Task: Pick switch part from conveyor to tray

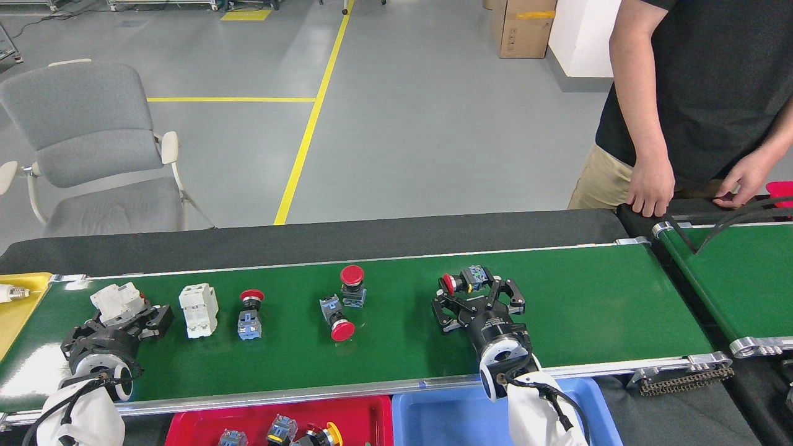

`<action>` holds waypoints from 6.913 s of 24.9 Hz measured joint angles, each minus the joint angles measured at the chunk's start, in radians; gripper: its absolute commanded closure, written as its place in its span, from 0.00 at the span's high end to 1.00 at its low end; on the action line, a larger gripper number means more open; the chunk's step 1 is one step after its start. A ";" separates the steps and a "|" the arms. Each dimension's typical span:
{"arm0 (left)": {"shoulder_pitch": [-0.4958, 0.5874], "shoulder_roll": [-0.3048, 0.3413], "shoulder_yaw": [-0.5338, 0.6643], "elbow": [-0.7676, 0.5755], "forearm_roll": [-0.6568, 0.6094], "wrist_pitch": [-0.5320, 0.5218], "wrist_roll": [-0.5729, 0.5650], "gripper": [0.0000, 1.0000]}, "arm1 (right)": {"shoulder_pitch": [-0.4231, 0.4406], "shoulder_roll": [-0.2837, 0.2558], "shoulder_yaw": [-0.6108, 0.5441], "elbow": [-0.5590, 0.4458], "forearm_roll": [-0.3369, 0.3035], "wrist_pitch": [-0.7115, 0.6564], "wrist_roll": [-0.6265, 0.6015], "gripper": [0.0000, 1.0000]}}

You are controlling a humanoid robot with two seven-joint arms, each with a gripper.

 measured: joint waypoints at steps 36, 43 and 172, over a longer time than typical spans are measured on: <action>0.699 -0.260 -0.568 -1.005 0.120 -0.598 0.056 0.17 | 0.596 -0.158 -0.527 -0.508 -0.111 -0.040 -0.010 0.98; 0.706 -0.283 -0.754 -1.005 0.047 -0.439 0.023 0.60 | 0.591 -0.207 -0.530 -0.507 -0.198 -0.053 -0.011 0.98; 0.962 -0.146 0.328 -0.951 0.269 -0.379 0.132 1.00 | 0.593 -0.176 -0.337 -0.527 -0.034 -0.197 -0.015 0.98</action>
